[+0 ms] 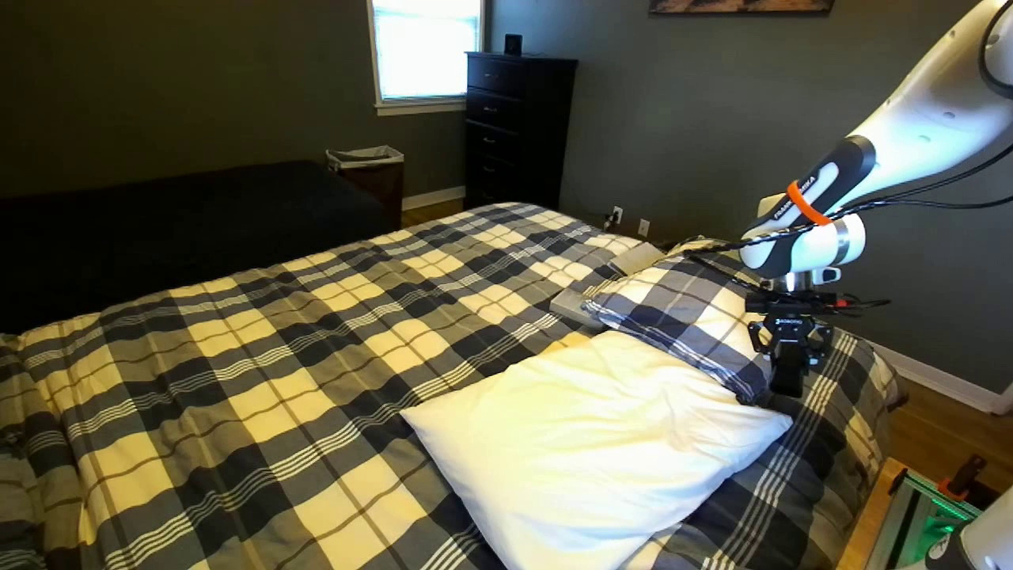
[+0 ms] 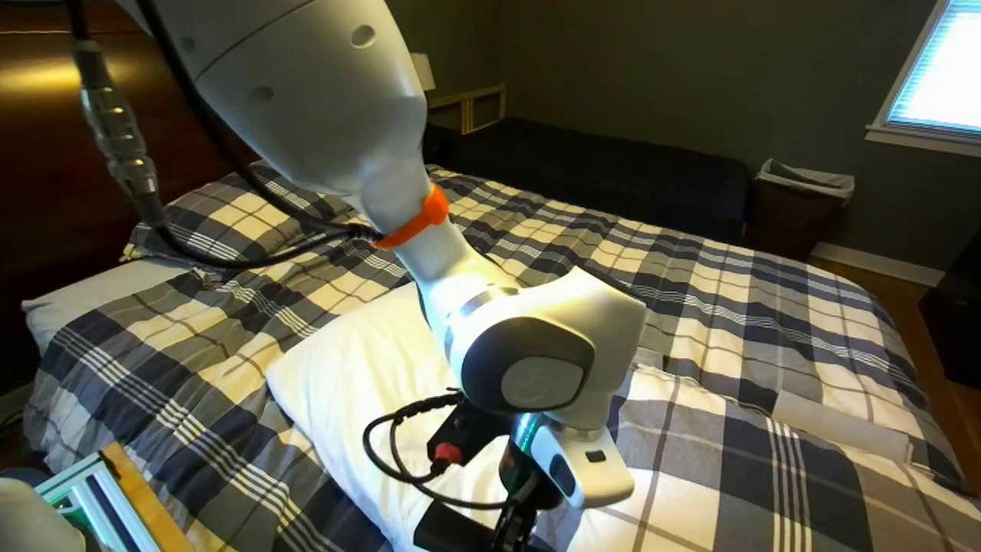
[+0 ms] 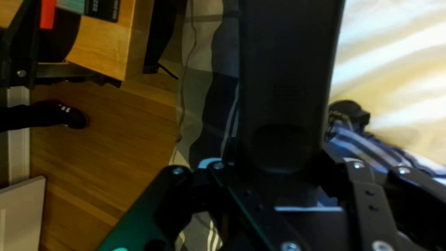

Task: Remove the checked pillow from on top of the white pillow, pick up the black remote, put it on the bed and then put the checked pillow back on top of the white pillow

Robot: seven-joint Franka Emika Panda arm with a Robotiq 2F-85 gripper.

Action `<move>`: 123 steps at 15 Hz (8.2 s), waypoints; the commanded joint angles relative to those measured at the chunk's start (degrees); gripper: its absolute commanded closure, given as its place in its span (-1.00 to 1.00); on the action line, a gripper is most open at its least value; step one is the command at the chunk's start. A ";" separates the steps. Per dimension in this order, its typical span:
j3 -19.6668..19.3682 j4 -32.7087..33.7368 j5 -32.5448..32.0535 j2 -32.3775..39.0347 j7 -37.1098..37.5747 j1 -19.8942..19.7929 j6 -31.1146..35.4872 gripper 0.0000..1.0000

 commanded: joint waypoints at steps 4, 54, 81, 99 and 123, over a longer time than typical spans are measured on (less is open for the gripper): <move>-0.10 3.39 0.17 5.33 -1.00 -5.67 5.56 0.44; -0.08 20.65 0.55 11.24 -1.88 0.33 18.19 -1.00; 1.23 56.43 11.54 42.23 5.54 -7.92 21.51 -1.00; 5.21 59.73 12.75 35.24 1.54 -12.10 5.85 0.95; 7.89 43.64 19.14 2.78 -5.96 -12.03 -13.46 0.95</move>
